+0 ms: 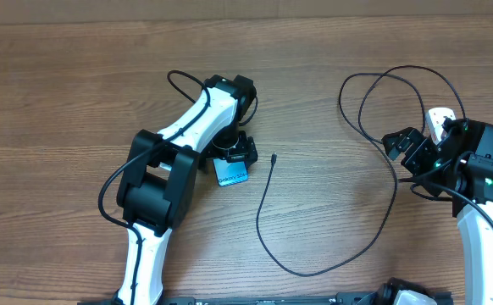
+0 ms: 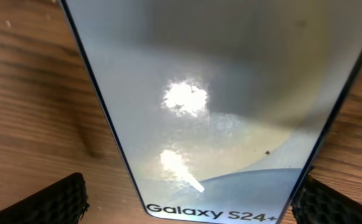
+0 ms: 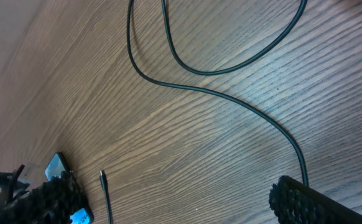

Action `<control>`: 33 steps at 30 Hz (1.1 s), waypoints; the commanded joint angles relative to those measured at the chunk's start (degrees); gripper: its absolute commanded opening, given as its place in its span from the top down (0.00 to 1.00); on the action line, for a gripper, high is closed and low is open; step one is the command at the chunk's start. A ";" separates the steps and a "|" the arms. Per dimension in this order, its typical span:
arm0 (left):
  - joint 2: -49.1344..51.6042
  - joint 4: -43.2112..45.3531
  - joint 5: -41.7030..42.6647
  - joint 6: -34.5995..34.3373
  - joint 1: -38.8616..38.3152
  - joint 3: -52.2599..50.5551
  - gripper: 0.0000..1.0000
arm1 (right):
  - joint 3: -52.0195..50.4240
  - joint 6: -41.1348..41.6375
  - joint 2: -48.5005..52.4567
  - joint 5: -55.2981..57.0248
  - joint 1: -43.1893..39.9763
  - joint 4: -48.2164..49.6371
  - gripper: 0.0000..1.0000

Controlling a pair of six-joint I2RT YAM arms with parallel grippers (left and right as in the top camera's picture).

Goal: Plug charger to phone and switch on socket

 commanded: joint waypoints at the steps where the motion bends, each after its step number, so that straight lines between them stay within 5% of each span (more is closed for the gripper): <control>1: 5.66 2.25 -8.83 4.04 0.63 -3.45 0.04 | 0.94 0.02 0.11 0.35 -0.09 0.15 0.00; 5: 5.66 5.62 -8.81 11.98 0.48 -3.45 0.11 | 0.94 0.02 0.11 0.35 -0.09 0.13 0.00; 12: 5.68 9.46 -8.85 19.78 0.48 -3.45 0.09 | 0.94 0.00 0.11 0.35 -0.09 0.15 0.00; 17: 5.68 10.78 -8.79 20.04 0.48 -3.45 0.09 | 0.94 0.02 0.11 0.35 -0.09 0.15 0.00; 25: 5.66 8.37 -10.95 9.62 0.61 -3.45 0.10 | 0.94 0.02 0.11 0.35 -0.09 0.13 0.00; 33: 5.68 12.79 -10.45 21.51 0.57 -3.45 0.11 | 0.94 0.02 0.11 0.35 -0.09 0.13 0.00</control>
